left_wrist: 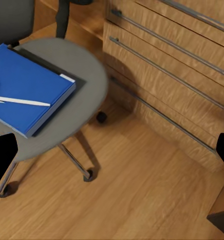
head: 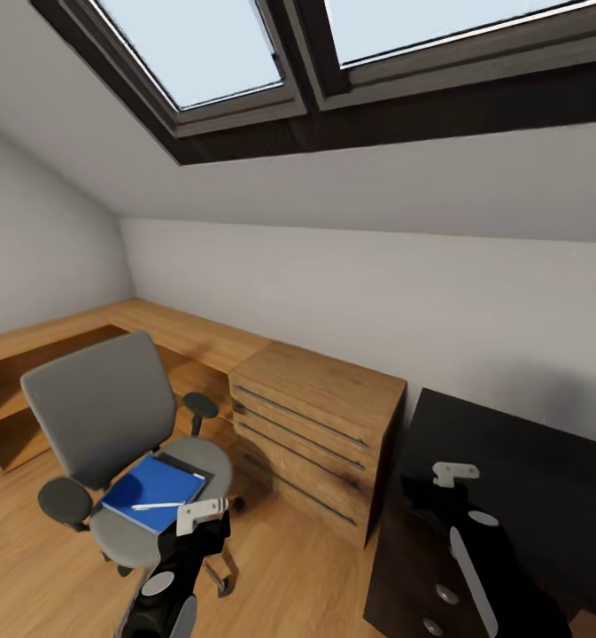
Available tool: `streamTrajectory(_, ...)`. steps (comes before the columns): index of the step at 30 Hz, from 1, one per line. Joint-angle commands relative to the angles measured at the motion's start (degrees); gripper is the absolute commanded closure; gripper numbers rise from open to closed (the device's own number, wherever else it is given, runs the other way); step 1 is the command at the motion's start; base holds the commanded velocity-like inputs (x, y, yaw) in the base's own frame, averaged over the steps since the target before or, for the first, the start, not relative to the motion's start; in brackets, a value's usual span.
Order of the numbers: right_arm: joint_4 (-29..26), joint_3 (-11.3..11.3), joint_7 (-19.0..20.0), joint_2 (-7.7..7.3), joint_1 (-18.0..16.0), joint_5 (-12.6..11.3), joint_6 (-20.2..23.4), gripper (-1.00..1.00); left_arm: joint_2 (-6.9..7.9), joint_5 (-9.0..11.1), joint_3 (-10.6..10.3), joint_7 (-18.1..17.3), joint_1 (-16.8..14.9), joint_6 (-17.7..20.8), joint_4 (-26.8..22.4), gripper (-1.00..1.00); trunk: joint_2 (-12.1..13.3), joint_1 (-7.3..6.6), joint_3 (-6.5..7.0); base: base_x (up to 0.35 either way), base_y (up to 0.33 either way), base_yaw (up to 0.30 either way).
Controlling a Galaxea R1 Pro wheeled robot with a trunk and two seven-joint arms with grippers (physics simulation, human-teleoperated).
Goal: In the bedroom, organize the workspace by keeping the computer under the desk, ensuring the monitor is on the desk, placing the keyboard on the desk next to the monitor, placing the mouse on the desk next to the keyboard, moving the folder from the swivel chair onto the desk next to the mouse, stacking the notebook on top of the folder with the pen on top of the notebook, and positioning the swivel chair next to the desk.
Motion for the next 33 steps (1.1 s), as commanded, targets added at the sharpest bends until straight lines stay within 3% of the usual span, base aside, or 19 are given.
streamTrajectory(1, 0.37, 0.0, -0.07, -0.02, -0.03, -0.22, 0.16, 1.0, 0.03, 0.59, -0.21, 0.51, -0.03, 0.17, -0.07, -1.0, -0.05, 0.04, -0.08, 0.326, -0.068, 0.003)
streamTrajectory(4, 2.05, 0.0, -0.28, -0.02, -0.03, 0.88, -0.05, 1.0, 0.0, 0.59, -0.37, 0.48, -0.03, 0.18, -0.06, -1.0, -0.05, 0.04, -0.08, 0.204, -0.057, 0.001)
streamTrajectory(9, 3.88, -0.13, -0.46, 0.09, -0.1, 5.65, -0.27, 1.0, -0.02, 0.62, -0.39, 0.51, -0.01, 0.19, -0.05, -1.0, -0.05, 0.04, -0.08, 0.049, -0.015, 0.0)
streamTrajectory(13, 5.21, -0.24, -0.5, 0.1, -0.18, 7.32, -0.31, 1.0, -0.03, 0.63, -0.4, 0.51, -0.02, 0.19, -0.05, -1.0, -0.05, 0.04, -0.08, 0.01, -0.003, 0.0)
streamTrajectory(26, 12.22, -0.58, -0.51, -0.67, -1.03, 7.77, -1.81, 1.0, -0.03, 0.63, -0.47, 0.51, 0.0, 0.2, -0.05, -1.0, -0.05, 0.04, -0.08, 0.0, 0.0, 0.0)
streamTrajectory(33, 15.82, -0.64, -0.51, -1.2, -2.51, 7.78, -4.0, 1.0, 0.04, 0.63, -1.94, 0.59, -0.02, 0.17, -0.05, -1.0, -0.05, 0.04, -0.08, 0.001, 0.0, 0.0)
